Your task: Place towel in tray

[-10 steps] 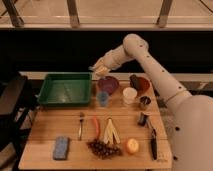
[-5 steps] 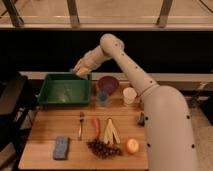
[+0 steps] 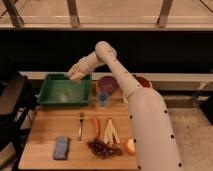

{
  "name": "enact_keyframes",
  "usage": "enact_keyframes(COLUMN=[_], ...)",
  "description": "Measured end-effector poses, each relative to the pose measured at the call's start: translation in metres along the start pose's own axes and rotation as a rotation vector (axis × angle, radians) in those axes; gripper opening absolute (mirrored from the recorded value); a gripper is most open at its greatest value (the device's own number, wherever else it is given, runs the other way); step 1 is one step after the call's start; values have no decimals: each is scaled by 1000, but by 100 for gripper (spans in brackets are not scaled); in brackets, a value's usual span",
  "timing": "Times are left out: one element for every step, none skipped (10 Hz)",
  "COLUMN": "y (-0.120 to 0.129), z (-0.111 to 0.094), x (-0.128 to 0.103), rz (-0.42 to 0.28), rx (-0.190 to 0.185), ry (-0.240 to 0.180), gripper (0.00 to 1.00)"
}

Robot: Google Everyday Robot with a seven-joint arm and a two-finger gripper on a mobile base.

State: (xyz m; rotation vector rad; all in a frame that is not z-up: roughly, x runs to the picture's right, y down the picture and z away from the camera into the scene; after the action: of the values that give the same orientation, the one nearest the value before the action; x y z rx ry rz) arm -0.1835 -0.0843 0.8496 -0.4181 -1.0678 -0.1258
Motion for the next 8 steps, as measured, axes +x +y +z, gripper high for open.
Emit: enact_keyframes(y=[1, 2, 3, 5, 7, 9, 9, 10], z=[6, 13, 20, 24, 28, 30, 30, 30], x=[2, 7, 10, 11, 13, 16, 16, 16], rz=[2, 14, 22, 28, 34, 42, 43, 44], rx=[4, 10, 12, 12, 10, 7, 6, 6], ry=[-18, -41, -57, -66, -72, -75, -75, -75], gripper=[28, 40, 50, 59, 68, 77, 80, 80])
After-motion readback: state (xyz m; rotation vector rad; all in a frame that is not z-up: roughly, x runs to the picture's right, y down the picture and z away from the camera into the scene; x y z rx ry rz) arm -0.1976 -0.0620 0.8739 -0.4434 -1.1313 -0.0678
